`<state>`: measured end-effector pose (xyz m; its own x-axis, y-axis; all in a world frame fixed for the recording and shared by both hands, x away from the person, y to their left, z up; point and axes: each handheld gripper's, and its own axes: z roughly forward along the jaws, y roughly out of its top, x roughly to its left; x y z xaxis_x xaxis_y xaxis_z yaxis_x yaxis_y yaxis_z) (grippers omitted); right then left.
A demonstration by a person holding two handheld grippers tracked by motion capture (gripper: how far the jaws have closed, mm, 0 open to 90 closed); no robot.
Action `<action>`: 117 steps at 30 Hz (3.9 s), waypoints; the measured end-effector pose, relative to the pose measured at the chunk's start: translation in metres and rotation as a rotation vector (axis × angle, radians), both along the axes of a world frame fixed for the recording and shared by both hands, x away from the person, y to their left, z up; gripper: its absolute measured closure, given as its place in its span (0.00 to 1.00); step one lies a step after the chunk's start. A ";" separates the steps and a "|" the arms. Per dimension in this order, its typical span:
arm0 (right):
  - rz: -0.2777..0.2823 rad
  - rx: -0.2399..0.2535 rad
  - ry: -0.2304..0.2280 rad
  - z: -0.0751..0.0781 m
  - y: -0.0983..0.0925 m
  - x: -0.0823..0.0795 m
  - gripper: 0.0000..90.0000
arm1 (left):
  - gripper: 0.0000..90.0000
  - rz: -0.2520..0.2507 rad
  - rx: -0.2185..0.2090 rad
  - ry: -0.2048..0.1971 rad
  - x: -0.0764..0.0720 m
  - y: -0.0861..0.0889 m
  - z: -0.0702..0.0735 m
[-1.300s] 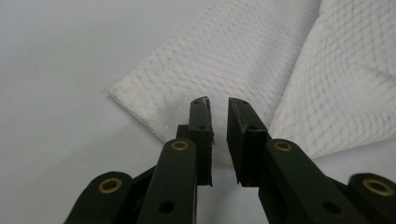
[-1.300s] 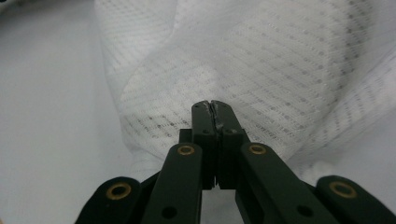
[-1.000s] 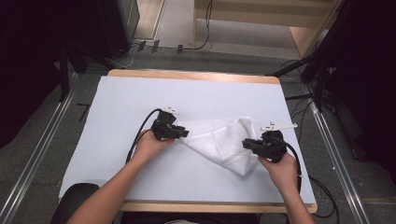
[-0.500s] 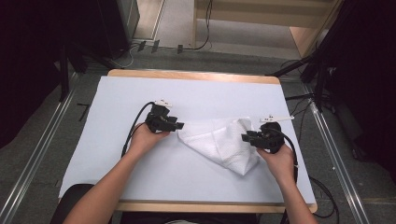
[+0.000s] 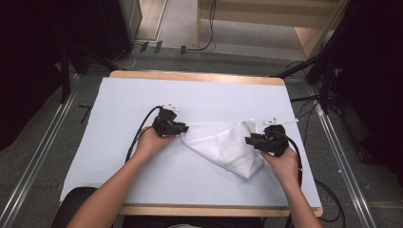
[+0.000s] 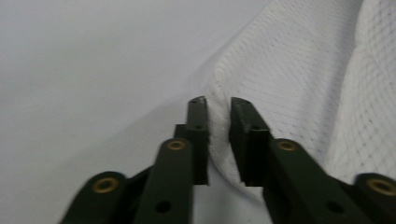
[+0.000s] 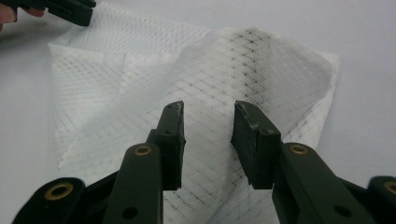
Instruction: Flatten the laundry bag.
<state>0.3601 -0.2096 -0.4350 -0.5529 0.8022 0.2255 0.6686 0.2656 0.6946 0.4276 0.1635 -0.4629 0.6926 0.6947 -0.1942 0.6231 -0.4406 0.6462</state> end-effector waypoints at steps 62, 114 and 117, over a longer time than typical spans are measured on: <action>0.084 -0.011 0.001 -0.005 0.062 0.066 0.74 | 0.55 0.243 -0.095 0.034 -0.024 0.123 0.045; 0.158 -0.058 0.062 -0.015 0.123 0.116 0.98 | 0.56 0.292 -0.080 0.009 -0.061 0.139 0.042; 0.172 -0.050 0.047 -0.010 0.124 0.113 0.98 | 0.56 0.292 -0.081 0.007 -0.062 0.140 0.043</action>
